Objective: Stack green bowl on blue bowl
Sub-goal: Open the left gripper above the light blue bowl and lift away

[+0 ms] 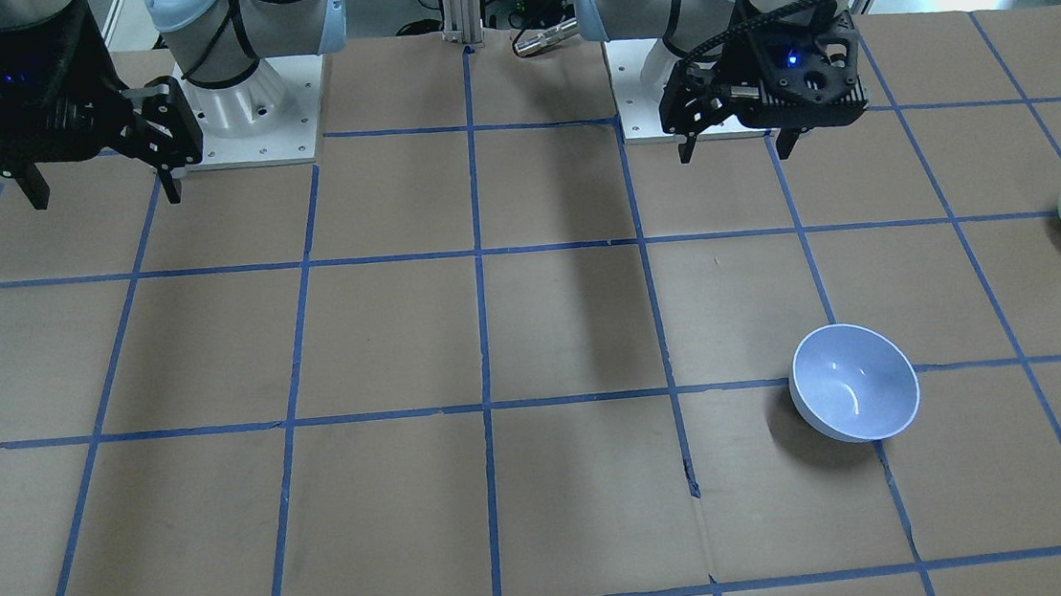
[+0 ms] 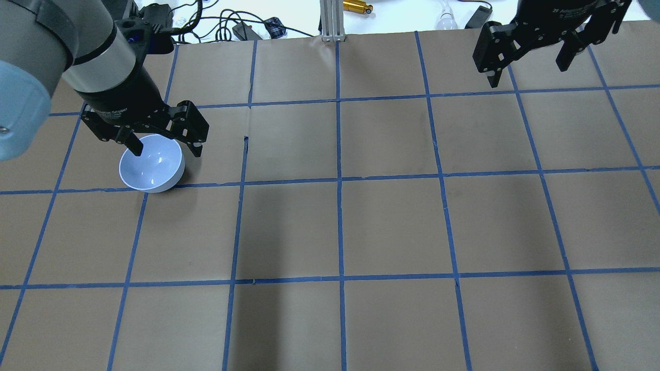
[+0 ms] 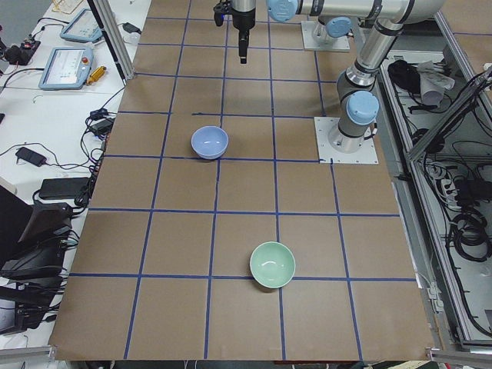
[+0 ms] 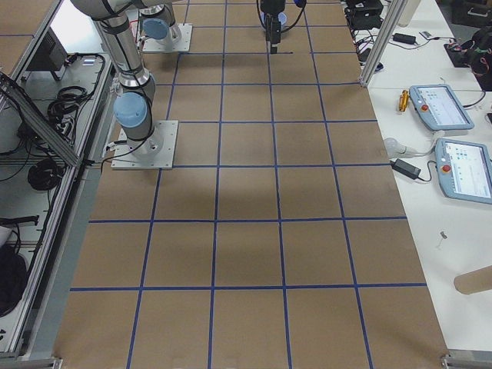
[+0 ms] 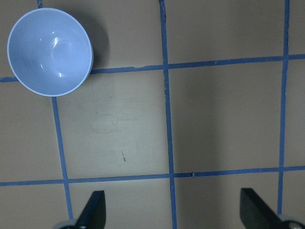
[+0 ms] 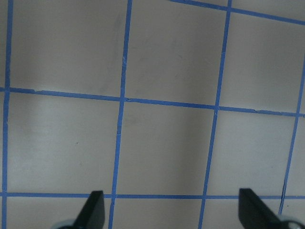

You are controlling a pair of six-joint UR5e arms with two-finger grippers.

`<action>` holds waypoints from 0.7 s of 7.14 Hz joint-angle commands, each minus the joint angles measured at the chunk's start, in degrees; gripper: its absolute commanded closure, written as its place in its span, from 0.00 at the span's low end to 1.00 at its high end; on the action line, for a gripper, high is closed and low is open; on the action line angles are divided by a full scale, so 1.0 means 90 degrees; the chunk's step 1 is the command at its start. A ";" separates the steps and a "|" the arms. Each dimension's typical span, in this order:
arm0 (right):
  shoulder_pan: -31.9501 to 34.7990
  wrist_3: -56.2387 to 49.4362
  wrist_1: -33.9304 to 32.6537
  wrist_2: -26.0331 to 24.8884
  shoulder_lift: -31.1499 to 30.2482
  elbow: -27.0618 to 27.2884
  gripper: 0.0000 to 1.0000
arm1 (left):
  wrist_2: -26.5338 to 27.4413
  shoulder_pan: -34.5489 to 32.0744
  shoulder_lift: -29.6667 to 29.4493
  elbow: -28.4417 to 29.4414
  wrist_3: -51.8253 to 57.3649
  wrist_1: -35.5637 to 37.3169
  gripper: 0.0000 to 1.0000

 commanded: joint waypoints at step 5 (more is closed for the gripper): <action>0.0007 0.0000 0.0000 0.0000 0.0000 0.0000 0.00 | 0.0021 -0.0002 0.0067 -0.0054 0.0019 -0.0146 0.00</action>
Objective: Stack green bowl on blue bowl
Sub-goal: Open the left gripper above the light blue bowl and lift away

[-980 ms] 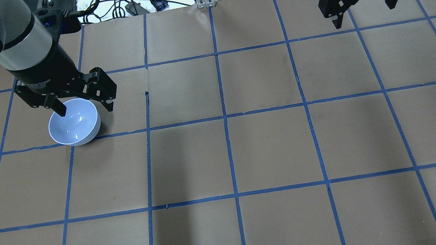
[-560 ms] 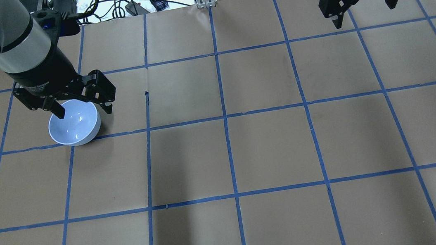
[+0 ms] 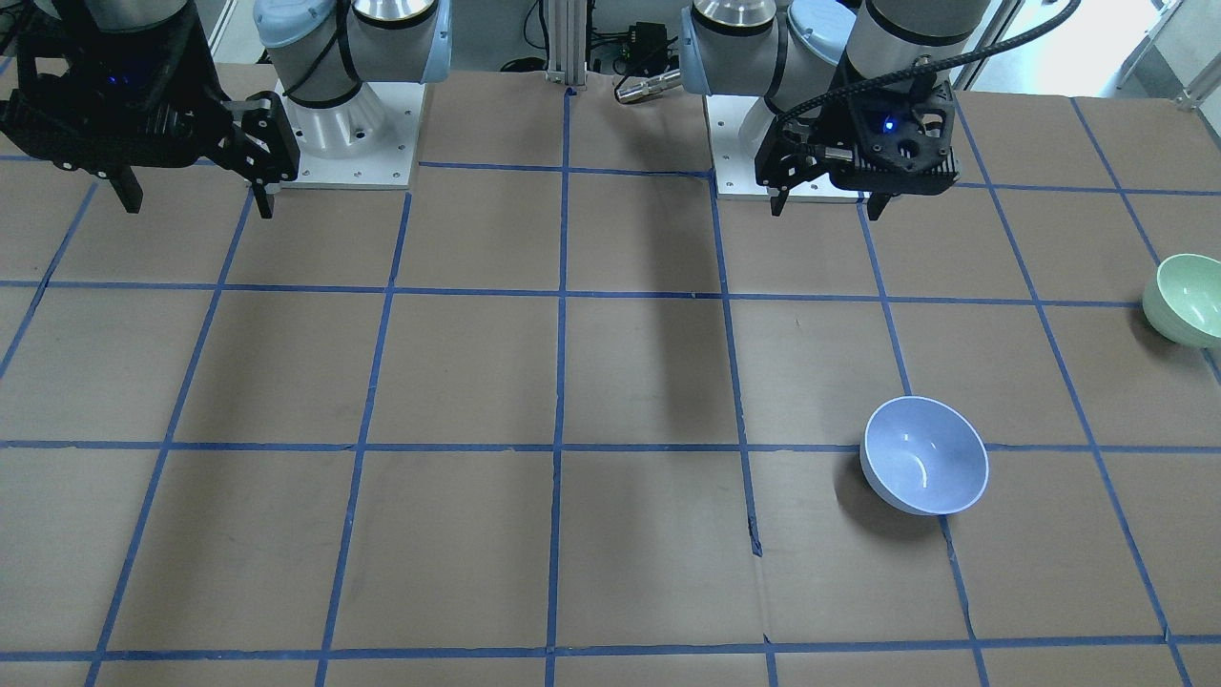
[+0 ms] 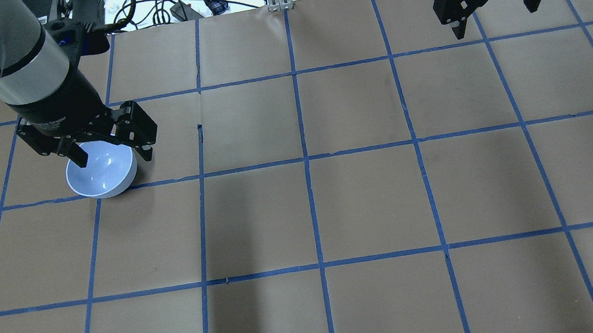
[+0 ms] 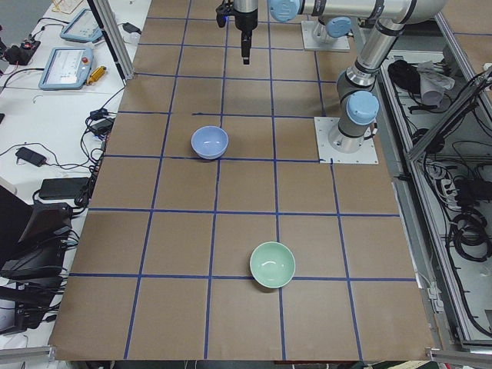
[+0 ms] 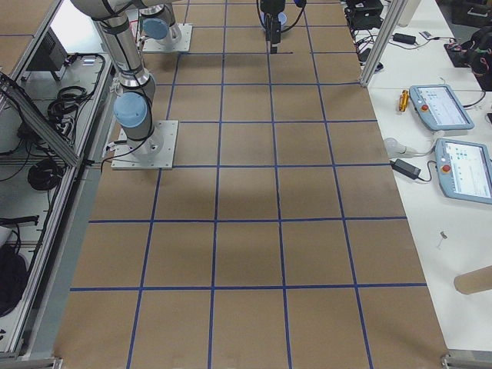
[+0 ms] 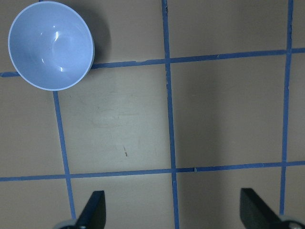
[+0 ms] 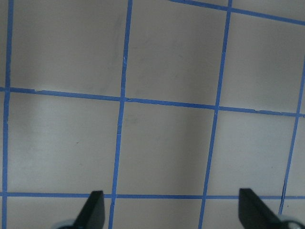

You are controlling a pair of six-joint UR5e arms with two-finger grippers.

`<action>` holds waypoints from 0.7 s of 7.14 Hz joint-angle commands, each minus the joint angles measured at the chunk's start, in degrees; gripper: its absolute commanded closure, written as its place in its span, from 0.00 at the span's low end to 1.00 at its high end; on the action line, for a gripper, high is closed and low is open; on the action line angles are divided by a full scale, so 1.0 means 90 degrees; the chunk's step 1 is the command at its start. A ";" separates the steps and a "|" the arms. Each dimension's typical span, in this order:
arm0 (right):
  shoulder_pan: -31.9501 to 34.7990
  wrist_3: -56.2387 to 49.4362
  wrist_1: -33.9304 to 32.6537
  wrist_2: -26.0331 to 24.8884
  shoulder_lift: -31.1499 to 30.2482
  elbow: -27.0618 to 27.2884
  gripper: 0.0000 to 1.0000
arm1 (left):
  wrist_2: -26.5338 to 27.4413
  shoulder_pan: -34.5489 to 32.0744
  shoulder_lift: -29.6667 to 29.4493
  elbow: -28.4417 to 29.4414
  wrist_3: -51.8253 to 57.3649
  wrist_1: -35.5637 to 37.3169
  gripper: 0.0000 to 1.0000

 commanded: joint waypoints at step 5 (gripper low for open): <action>0.0000 0.0000 0.0000 0.0000 0.0000 0.0000 0.00 | 0.0393 0.0922 -0.0154 0.0009 0.1839 0.0248 0.00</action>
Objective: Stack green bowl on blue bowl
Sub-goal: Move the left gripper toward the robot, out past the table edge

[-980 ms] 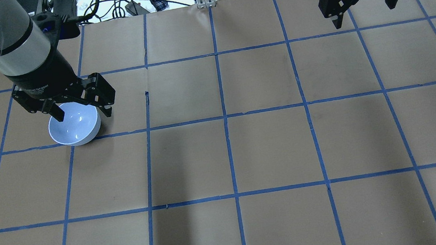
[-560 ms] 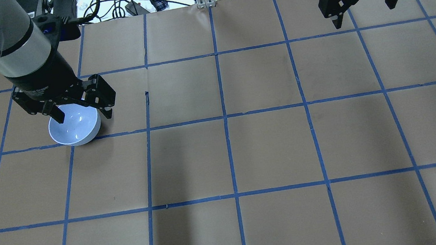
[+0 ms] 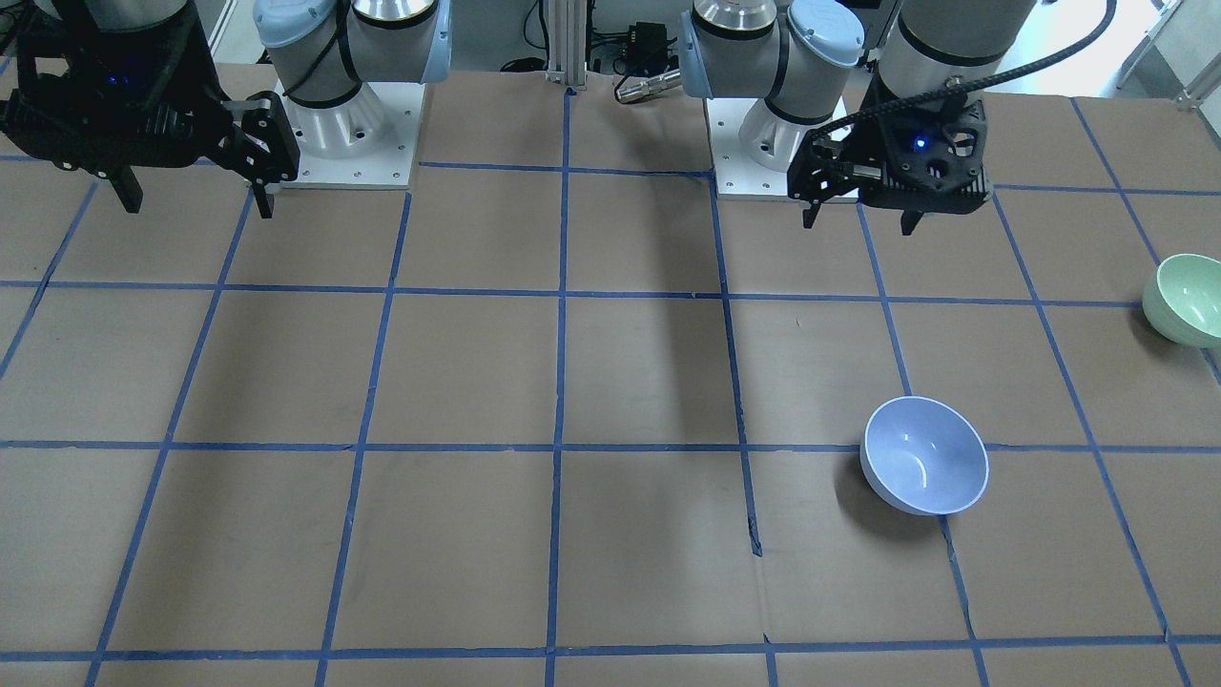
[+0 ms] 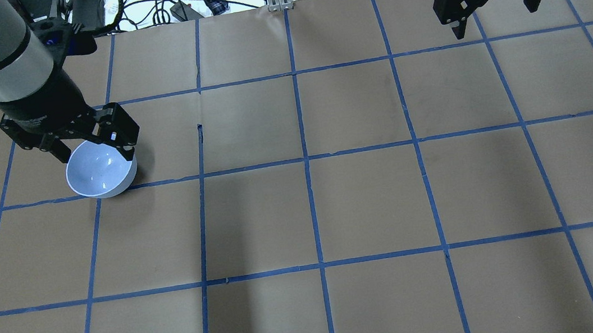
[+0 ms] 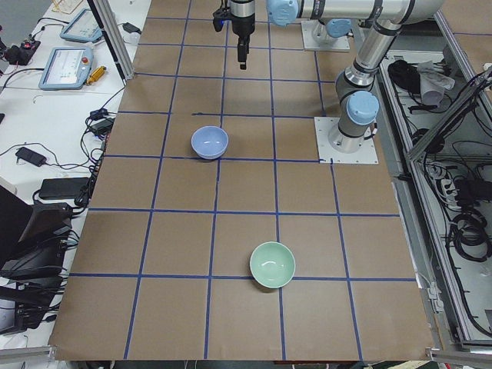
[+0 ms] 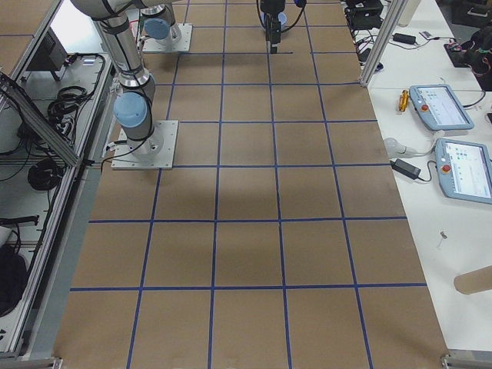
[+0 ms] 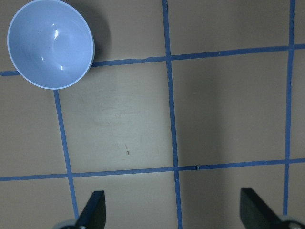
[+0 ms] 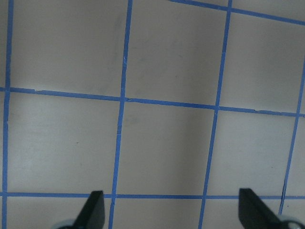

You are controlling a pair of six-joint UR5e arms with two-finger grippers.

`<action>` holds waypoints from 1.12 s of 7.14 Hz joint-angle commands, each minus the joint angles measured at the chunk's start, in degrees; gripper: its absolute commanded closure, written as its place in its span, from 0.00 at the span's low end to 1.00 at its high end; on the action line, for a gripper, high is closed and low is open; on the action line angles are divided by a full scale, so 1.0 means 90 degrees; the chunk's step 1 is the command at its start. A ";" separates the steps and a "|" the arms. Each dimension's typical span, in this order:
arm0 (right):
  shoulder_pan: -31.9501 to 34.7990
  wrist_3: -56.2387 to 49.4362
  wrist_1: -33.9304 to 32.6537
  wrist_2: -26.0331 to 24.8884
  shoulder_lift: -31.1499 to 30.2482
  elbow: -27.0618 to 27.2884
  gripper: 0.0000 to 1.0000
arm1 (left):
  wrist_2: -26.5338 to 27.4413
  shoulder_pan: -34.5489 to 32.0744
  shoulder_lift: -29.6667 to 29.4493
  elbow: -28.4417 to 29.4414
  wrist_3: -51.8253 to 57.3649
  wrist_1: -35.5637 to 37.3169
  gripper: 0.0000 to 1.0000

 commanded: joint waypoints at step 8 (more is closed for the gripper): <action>-0.0010 0.0000 0.0000 0.0000 0.0000 0.0000 0.00 | 0.0095 0.3847 -0.0495 -0.0015 0.6535 0.0243 0.00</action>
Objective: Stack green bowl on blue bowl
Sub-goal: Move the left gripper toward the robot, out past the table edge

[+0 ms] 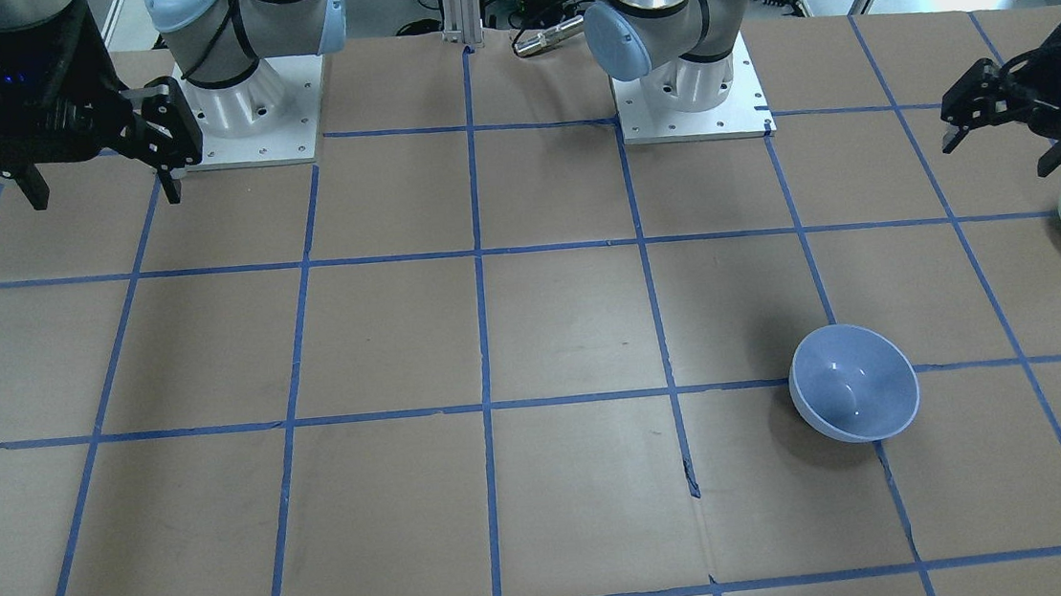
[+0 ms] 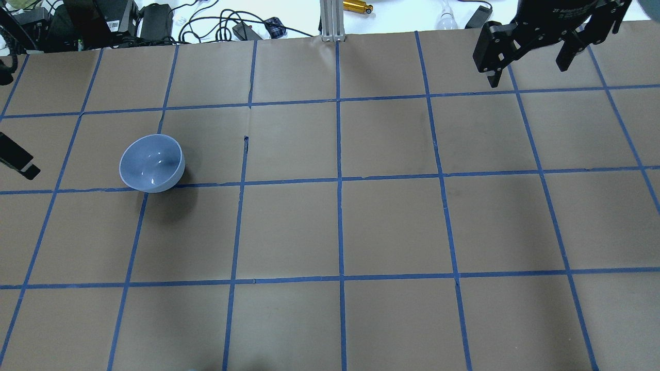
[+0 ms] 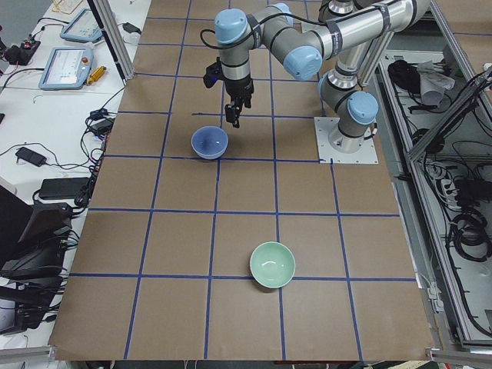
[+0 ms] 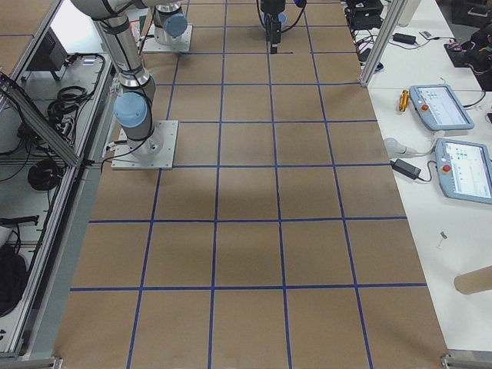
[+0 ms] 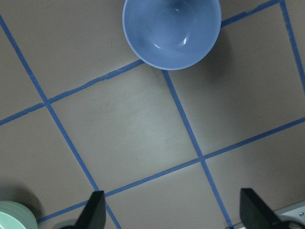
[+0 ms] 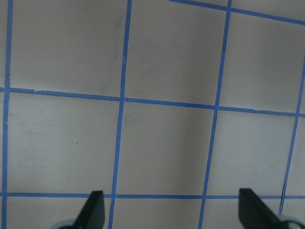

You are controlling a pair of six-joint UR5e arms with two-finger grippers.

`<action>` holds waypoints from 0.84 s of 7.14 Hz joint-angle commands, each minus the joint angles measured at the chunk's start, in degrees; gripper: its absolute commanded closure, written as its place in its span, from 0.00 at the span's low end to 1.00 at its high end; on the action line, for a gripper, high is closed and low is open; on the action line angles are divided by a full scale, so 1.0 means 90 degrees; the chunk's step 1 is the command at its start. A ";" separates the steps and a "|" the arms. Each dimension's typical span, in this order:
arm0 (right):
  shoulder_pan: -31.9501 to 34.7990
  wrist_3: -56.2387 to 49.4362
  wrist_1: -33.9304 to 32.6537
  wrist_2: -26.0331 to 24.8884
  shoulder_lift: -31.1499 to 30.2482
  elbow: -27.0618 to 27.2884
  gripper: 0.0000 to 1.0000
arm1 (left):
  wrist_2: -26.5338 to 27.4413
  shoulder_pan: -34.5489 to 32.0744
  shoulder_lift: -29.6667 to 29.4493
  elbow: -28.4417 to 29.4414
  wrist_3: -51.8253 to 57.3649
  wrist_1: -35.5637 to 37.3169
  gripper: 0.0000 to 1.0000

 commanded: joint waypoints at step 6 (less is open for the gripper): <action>0.0009 0.0000 0.0000 0.0000 0.0000 0.0000 0.00 | -0.0036 0.2729 -0.0773 -0.0808 0.5662 0.2334 0.00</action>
